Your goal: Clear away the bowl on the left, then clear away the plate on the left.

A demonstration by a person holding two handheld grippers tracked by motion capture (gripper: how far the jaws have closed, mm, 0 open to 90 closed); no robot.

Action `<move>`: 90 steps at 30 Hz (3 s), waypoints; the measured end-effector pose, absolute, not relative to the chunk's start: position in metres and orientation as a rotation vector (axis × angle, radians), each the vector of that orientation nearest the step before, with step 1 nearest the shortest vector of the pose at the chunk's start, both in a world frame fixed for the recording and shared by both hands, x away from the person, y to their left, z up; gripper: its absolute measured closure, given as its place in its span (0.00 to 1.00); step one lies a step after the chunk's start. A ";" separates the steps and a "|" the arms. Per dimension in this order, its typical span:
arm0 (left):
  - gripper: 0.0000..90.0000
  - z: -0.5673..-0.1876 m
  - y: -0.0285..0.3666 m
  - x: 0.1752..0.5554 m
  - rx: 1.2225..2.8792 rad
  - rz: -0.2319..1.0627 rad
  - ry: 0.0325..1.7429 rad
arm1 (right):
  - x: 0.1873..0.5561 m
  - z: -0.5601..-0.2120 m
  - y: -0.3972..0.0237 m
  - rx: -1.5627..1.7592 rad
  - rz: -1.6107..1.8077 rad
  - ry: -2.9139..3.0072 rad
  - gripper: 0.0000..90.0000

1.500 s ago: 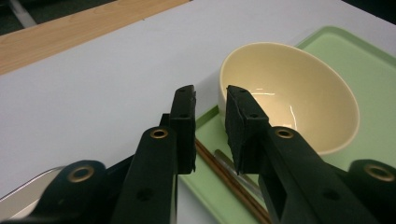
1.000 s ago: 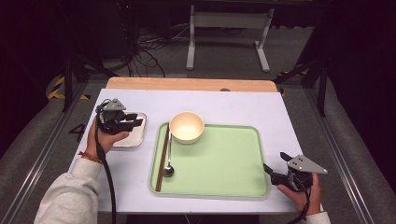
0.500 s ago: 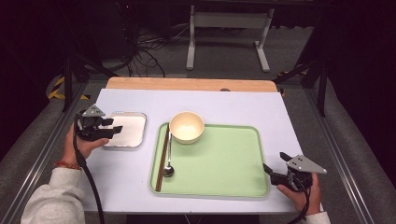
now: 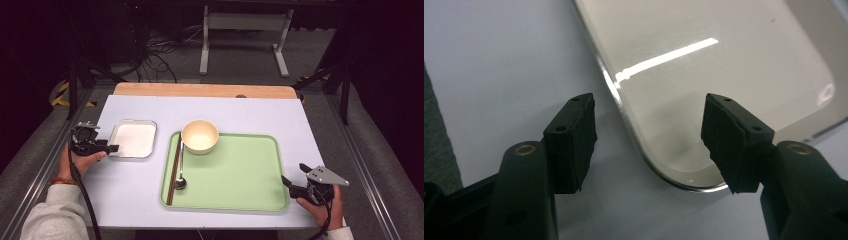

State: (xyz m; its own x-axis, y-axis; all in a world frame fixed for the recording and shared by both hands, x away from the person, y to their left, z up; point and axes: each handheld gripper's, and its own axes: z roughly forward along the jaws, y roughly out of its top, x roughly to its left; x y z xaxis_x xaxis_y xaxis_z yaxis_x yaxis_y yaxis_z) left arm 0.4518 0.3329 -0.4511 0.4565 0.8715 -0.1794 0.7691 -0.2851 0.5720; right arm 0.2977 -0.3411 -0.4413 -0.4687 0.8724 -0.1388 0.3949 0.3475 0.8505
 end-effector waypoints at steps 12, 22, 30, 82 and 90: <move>0.73 -0.453 0.328 0.454 2.099 0.297 1.361 | 0.298 -0.442 -0.342 1.110 1.038 2.020 0.26; 0.94 -0.455 0.328 0.456 2.038 0.283 1.359 | 0.299 -0.442 -0.344 1.126 1.035 2.019 0.26; 0.99 -0.450 0.338 0.448 1.850 0.255 1.312 | 0.302 -0.443 -0.343 1.127 1.043 2.024 0.26; 0.99 -0.394 0.290 0.416 1.662 0.185 0.940 | 0.296 -0.438 -0.348 1.130 1.077 1.973 0.26; 0.99 -0.388 0.254 0.415 1.725 0.145 0.844 | 0.291 -0.437 -0.351 1.138 1.074 1.959 0.27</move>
